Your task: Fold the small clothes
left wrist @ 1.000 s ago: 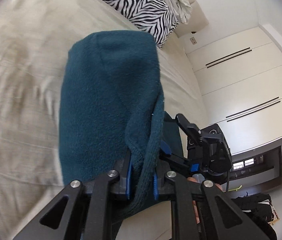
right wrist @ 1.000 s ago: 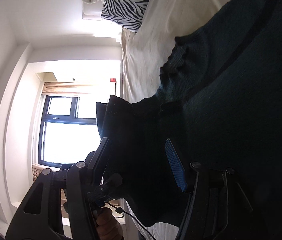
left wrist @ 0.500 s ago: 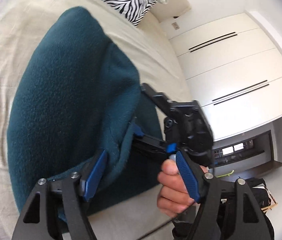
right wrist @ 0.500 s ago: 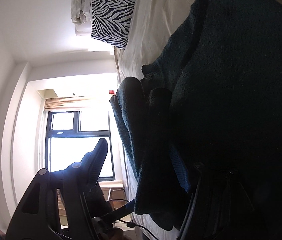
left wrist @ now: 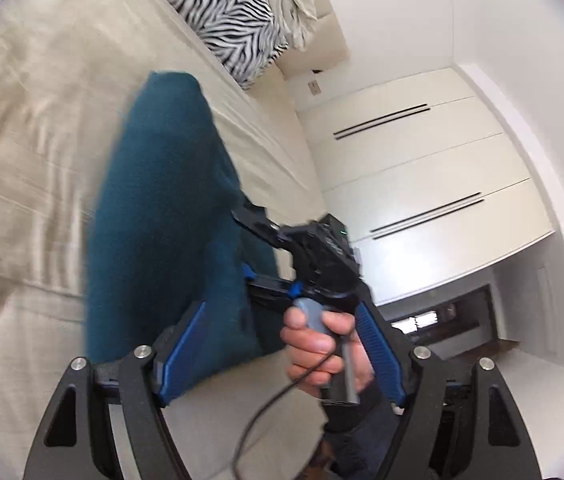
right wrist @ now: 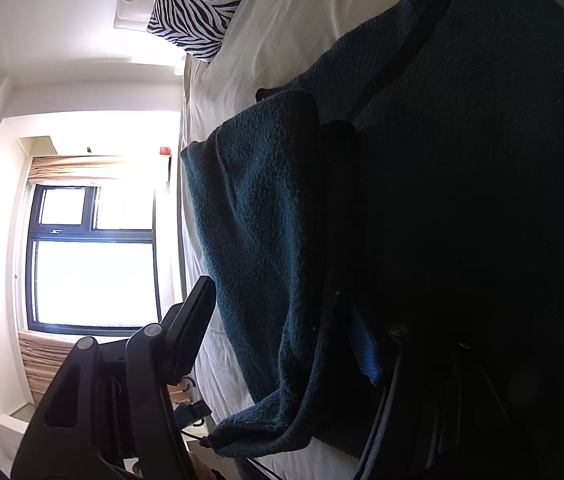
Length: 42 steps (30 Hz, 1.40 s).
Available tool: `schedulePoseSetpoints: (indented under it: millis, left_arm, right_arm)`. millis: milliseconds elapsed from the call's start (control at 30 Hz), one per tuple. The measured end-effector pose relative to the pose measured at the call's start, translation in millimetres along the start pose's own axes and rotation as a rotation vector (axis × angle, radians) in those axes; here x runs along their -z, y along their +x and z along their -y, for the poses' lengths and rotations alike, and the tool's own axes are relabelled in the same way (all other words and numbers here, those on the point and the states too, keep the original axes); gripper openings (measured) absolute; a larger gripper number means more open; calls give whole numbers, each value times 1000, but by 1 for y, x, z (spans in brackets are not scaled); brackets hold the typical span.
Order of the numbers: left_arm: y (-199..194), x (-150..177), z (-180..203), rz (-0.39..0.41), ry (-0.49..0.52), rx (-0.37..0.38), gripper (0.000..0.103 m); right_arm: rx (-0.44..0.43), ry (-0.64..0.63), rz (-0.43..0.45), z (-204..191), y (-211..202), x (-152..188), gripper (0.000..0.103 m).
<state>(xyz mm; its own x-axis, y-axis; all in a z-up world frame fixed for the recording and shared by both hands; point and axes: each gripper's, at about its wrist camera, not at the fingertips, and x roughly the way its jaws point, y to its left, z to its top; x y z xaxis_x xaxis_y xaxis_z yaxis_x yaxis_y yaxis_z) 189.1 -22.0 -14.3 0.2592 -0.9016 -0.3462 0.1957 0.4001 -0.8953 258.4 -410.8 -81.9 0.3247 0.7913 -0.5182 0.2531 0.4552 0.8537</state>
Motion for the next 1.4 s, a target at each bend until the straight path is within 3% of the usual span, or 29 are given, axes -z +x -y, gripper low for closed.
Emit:
schedulePoseSetpoints:
  millis: [100, 233, 300, 700, 933, 1133, 1300, 1400]
  left_arm:
    - [4, 0, -17, -17, -21, -52, 78]
    - [17, 4, -20, -43, -2, -74, 78]
    - [23, 5, -19, -52, 2, -85, 78]
    - [49, -8, -1, -70, 78, -132, 78]
    - [63, -13, 21, -92, 170, -160, 78]
    - [74, -14, 28, -111, 217, -197, 78]
    - [88, -19, 29, -106, 268, -271, 78]
    - [90, -28, 37, -80, 331, -300, 78]
  right_arm:
    - [84, -41, -1, -7, 1, 3, 50]
    - [214, -130, -14, -17, 1, 9, 18]
    - [255, -171, -9, -22, -4, 11, 15]
    - [355, -253, 91, -36, -88, -15, 13]
    - [383, -185, 113, 5, -126, -20, 13]
    - [351, -148, 118, 48, -135, -22, 13]
    - [248, -81, 141, 70, -140, -23, 17]
    - [328, -71, 207, 62, -153, -21, 23]
